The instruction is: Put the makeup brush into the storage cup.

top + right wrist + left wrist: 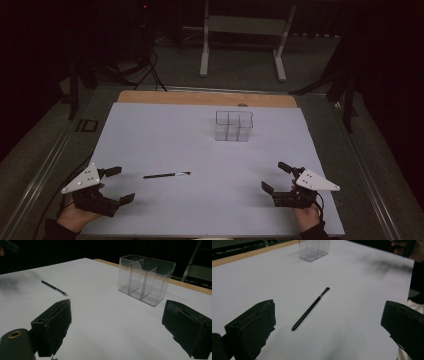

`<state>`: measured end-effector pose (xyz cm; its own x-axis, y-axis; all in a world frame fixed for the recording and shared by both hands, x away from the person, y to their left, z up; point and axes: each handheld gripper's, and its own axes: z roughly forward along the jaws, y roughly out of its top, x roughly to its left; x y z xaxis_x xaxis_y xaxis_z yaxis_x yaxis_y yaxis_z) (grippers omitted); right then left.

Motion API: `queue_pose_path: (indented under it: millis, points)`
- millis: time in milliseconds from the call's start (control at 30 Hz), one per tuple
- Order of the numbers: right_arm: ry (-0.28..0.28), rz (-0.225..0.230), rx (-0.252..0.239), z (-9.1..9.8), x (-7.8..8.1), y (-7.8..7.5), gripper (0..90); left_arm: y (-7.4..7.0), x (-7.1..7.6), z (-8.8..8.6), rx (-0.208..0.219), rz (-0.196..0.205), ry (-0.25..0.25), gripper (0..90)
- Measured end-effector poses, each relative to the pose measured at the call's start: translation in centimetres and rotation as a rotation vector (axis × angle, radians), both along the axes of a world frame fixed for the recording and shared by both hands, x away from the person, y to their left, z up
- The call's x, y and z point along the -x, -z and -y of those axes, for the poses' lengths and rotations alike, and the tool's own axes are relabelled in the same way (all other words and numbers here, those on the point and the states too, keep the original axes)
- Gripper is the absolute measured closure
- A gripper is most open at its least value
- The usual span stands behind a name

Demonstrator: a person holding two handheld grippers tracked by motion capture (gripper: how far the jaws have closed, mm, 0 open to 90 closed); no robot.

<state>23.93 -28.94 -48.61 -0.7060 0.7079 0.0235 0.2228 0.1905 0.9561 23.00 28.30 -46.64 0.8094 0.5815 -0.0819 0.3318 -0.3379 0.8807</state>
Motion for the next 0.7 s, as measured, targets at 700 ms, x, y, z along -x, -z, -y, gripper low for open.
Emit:
queue_pose_path:
  millis: [700]
  points:
    - [-0.013,0.016,-0.013,-0.1,0.1,-0.1,10.6,-0.6,-3.9,1.3,-0.329,-0.088,0.158,1.1]
